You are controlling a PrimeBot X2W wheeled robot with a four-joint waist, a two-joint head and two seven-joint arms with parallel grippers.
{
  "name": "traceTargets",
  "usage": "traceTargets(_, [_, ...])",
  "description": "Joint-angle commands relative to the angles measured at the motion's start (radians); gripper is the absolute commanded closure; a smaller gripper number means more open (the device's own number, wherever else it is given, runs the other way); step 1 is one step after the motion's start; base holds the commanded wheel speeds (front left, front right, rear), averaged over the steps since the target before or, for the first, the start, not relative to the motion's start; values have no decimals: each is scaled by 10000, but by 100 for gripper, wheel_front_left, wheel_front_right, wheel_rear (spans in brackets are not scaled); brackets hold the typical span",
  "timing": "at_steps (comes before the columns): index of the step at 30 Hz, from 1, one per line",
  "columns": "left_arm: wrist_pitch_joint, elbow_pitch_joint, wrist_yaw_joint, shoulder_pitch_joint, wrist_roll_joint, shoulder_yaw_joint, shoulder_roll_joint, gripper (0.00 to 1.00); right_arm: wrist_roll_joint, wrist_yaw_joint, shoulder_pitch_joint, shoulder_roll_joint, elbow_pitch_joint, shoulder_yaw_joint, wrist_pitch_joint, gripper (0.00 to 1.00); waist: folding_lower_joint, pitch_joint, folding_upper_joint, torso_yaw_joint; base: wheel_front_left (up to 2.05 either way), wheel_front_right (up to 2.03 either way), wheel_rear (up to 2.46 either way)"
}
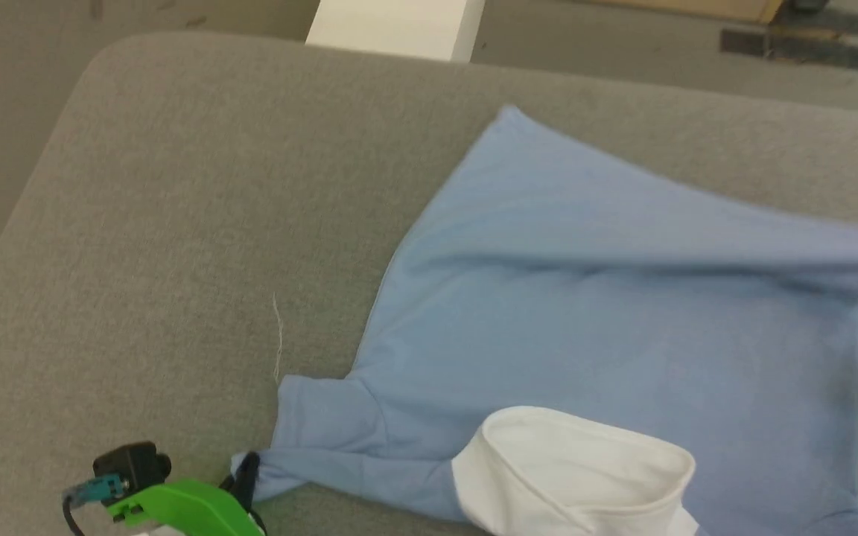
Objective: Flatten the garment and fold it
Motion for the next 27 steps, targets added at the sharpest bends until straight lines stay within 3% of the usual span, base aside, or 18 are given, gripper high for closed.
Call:
traceTargets(1, [93, 8, 109, 250, 54, 13, 87, 100, -108, -19, 484, 56, -227, -22, 92, 100, 0, -1178, 0, -917, 0, 0, 0])
traceTargets(11, [351, -460, 367, 841, 44, 84, 272, 100, -262, -19, 3287, 462, -1422, -384, 2235, 100, 0, -1737, 0, -1762, 0, 0, 0])
traceTargets(16, [422, -545, 436, 938, 64, 47, 312, 100, -22, -19, 3888, 520, -1148, -861, 4434, 100, 0, -1843, 0, -1999, 0, 0, 0])
traceTargets(23, [512, -556, 466, 931, 65, -41, 335, 100, 472, -19, 4244, 526, -662, -715, 7053, 100, 0, -1979, 0, -2084, 0, 0, 0])
traceTargets(24, [524, -551, 465, 933, 64, -59, 338, 100, 514, -19, 4281, 526, -702, -673, 7185, 66, 0, -2009, 0, -2074, 0, 0, 0])
traceTargets(25, [533, -546, 464, 936, 64, -72, 342, 100, 571, -19, 4311, 526, -777, -609, 7169, 56, 0, -2031, 0, -2065, 0, 0, 0])
traceTargets(26, [540, -541, 465, 939, 66, -84, 345, 100, 633, -19, 4319, 526, -868, -540, 7073, 0, 0, -2051, 0, -2051, 0, 0, 0])
traceTargets(27, [545, -540, 469, 946, 68, -95, 349, 100, 697, -19, 4259, 526, -1029, -472, 6803, 0, 0, -2068, 0, -2034, 0, 0, 0])
